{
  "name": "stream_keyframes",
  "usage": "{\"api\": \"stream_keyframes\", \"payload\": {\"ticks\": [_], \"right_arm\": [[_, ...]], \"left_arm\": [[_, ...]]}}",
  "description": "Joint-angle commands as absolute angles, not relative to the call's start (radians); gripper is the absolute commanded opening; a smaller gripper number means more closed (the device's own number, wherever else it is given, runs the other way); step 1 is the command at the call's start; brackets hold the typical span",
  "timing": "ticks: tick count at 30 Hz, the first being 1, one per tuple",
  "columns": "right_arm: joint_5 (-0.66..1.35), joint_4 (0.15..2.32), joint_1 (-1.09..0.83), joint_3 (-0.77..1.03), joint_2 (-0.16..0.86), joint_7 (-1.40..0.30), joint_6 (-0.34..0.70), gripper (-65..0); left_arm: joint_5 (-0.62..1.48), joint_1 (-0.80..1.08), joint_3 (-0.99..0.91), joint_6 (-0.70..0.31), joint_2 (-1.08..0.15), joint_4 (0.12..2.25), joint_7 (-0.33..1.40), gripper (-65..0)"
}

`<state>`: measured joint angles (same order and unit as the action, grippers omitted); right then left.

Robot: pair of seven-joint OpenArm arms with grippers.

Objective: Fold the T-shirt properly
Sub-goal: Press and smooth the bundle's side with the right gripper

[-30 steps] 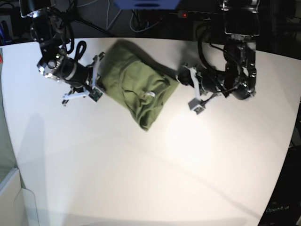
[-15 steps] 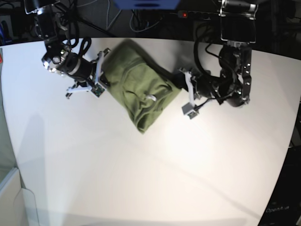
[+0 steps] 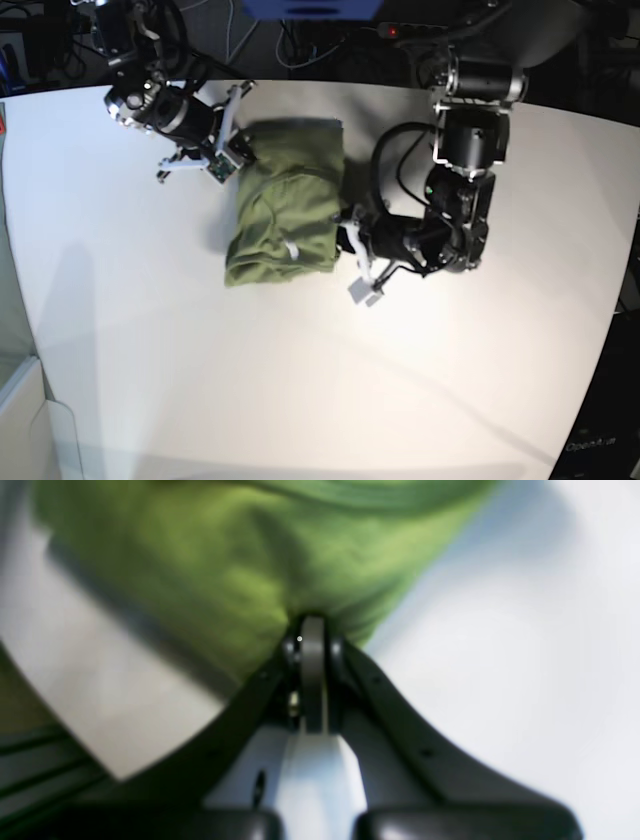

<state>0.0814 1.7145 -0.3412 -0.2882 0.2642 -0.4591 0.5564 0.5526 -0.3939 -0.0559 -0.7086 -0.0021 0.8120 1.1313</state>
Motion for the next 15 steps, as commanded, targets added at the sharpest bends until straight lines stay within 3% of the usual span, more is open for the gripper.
{"api": "stream_keyframes", "payload": {"ticks": [1, 6, 15], "right_arm": [[0.081, 1.738, -0.343, -0.288, 0.269, -0.467, 0.57, -65.0], [0.079, 1.756, -0.348, -0.269, 0.297, -0.467, 0.57, -65.0], [0.079, 1.891, -0.357, -0.166, 0.302, -0.475, 0.57, -65.0]], "left_arm": [[0.512, -0.427, -0.059, -0.698, -0.005, 0.811, 1.144, -60.8], [0.512, -0.456, -0.101, -0.698, -0.022, 0.816, 1.202, -60.8], [0.513, -0.383, -0.18, -0.698, -0.17, 0.935, 1.288, -60.8]]}}
